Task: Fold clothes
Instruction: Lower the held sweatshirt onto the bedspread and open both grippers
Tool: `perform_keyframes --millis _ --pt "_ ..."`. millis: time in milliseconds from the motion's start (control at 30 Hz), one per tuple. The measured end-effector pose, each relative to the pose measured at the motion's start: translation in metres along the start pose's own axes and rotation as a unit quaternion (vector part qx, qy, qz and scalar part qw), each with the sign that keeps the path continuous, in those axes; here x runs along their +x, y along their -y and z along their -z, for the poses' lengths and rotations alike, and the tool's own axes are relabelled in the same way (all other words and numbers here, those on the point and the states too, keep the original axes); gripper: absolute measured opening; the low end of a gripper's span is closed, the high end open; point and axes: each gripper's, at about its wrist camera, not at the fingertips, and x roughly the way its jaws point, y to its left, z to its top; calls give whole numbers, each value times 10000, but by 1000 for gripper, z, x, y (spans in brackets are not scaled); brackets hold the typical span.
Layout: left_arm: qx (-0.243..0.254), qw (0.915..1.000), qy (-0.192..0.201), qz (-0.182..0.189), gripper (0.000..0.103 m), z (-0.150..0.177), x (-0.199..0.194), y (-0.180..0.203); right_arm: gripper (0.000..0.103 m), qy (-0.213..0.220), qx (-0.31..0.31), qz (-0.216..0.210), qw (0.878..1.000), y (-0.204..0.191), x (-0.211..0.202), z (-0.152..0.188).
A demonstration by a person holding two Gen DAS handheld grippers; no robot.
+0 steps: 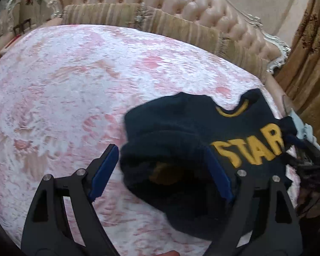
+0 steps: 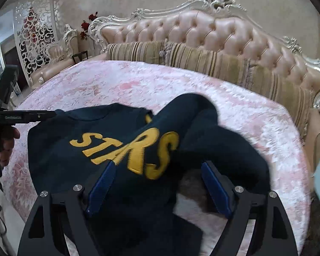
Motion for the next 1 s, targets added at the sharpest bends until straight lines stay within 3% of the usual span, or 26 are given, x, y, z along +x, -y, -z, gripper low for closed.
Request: perform_keyframes --millis 100,133,167,200,233,267,367,467,633,733,767,800,867,933,1000 --pt "342 9989 -28 -306 86 -1 7 19 84 -41 -32 124 9999 -11 22 -2" --pt "650 9955 -99 -682 83 2 16 29 83 -53 -102 273 9996 -14 31 -2" --pt "913 9913 -141 -934 70 4 22 36 71 -59 -106 394 9992 -14 38 -3" --pt "1100 9877 -206 -1092 61 7 27 39 39 -65 -107 514 9986 -14 44 -3" --pt "1279 9836 -275 -1241 40 10 32 43 30 -108 -89 573 9983 -13 50 -3" --pt "1302 9837 -315 -1199 34 10 34 42 24 -116 -87 559 9983 -11 51 -5" --pt "1121 9905 -56 -789 31 -5 25 34 11 31 -234 646 9976 -8 49 -16" --pt "741 9951 396 -519 31 -39 10 21 10 357 -428 849 9948 -6 43 -43" --pt "744 9883 1202 -569 31 -98 8 21 10 916 -586 1092 9881 6 54 -104" --pt "670 9882 1261 -558 32 -129 36 17 10 1327 -670 1384 9792 15 72 -135" --pt "644 9882 1276 -553 37 -140 46 16 10 1433 -666 1457 9766 19 80 -144" --pt "590 9902 1156 -526 40 -146 60 12 10 1359 -632 1534 9767 24 94 -152" --pt "500 9931 911 -549 57 -154 88 5 10 876 -552 1570 9821 38 129 -162" --pt "437 9946 799 -492 58 -154 98 -1 12 500 -432 1481 9868 51 151 -163" --pt "384 9949 855 -384 68 -145 91 -5 19 290 -283 1375 9897 62 160 -160"
